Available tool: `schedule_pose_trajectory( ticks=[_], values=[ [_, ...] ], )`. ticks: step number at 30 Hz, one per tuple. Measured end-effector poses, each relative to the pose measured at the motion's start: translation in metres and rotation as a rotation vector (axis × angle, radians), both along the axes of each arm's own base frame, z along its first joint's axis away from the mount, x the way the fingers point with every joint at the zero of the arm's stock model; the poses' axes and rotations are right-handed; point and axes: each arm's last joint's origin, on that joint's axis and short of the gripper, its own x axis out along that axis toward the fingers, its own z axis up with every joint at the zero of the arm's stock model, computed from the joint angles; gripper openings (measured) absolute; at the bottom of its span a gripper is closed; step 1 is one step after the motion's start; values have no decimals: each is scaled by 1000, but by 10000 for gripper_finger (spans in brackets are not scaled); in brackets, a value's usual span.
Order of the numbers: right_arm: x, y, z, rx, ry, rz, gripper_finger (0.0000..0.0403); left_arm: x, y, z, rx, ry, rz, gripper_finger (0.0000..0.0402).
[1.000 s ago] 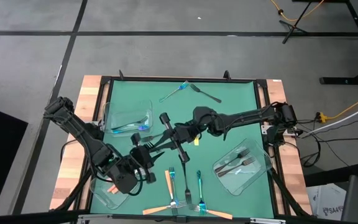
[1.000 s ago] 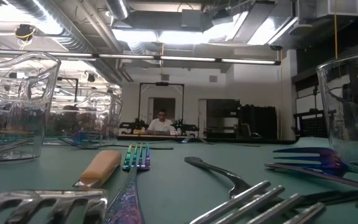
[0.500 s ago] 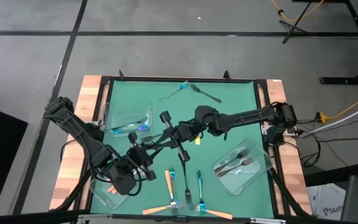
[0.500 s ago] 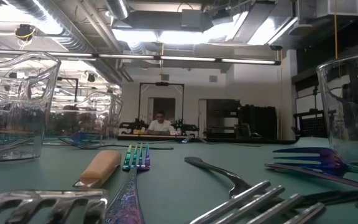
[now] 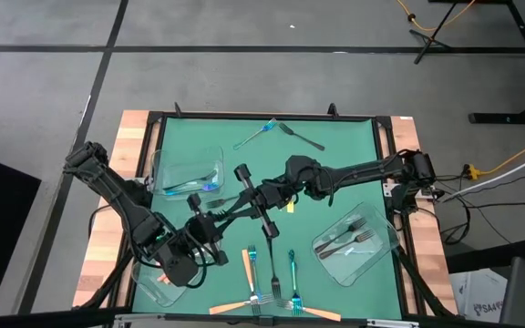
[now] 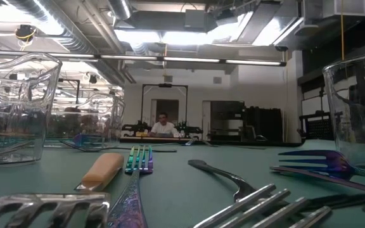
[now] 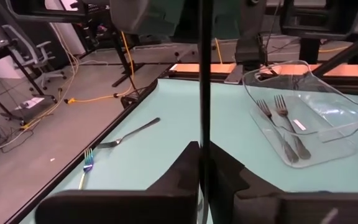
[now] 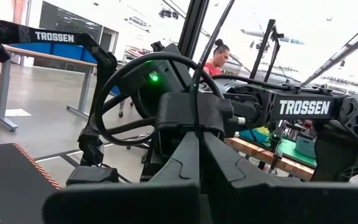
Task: Sort silverware by color (type)
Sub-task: Put the black fork into the bottom right transparent bin
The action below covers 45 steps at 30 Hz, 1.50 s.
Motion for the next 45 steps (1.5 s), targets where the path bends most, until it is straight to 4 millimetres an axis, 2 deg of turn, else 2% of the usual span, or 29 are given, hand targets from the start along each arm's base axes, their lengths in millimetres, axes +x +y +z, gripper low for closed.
schedule_pose_trajectory(
  ticks=[12,20,24,29,35,40,45],
  values=[
    [0,0,-1,4,14,2,9,2,1,-1,-20,16,-18,2],
    [1,0,-5,25,75,0,96,3,2,-2,-50,48,-54,1],
    [-5,-3,-2,27,172,-6,129,6,4,-3,-91,78,-88,1],
    [-24,-15,5,10,365,-44,146,13,10,-5,-145,109,-118,1],
    [-54,-39,7,-6,632,-147,145,23,19,-5,-232,142,-167,0],
    [-83,-57,9,-70,804,-287,145,33,29,-6,-295,159,-190,0],
    [-112,-73,19,-98,893,-476,144,47,42,-7,-358,146,-214,0]
  ],
)
